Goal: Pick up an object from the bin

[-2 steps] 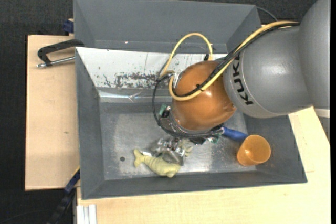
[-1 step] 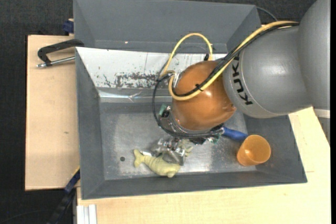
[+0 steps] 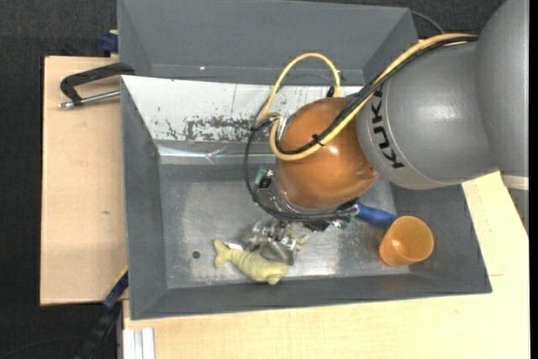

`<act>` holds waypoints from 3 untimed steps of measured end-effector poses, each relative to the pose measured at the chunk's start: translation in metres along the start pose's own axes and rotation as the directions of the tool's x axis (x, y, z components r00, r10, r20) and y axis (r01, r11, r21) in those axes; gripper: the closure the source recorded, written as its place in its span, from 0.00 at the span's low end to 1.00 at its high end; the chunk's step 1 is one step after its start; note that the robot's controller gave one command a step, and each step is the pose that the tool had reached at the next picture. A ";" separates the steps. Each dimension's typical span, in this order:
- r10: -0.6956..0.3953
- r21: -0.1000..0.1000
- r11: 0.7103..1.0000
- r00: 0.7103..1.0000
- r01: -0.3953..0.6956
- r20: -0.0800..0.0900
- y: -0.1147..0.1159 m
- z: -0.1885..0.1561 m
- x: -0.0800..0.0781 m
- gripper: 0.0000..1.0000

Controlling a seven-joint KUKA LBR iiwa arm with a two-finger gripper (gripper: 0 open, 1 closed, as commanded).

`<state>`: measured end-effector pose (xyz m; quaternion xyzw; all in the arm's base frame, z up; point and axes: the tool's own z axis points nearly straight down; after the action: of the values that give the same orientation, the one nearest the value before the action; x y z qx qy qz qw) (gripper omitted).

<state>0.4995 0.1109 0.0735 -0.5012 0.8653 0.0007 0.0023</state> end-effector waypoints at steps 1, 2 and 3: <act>0.000 0.000 1.000 1.000 0.000 0.000 0.000 0.000 0.000 1.00; 0.000 0.000 1.000 1.000 0.000 0.000 0.000 0.000 0.000 1.00; 0.003 0.007 1.000 1.000 -0.003 0.008 -0.001 -0.121 -0.040 1.00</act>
Offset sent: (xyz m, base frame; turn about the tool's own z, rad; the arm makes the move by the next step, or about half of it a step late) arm 0.0000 0.0000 0.0000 0.0000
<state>0.5193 0.1444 0.1951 -0.4998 0.8661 -0.0006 0.0075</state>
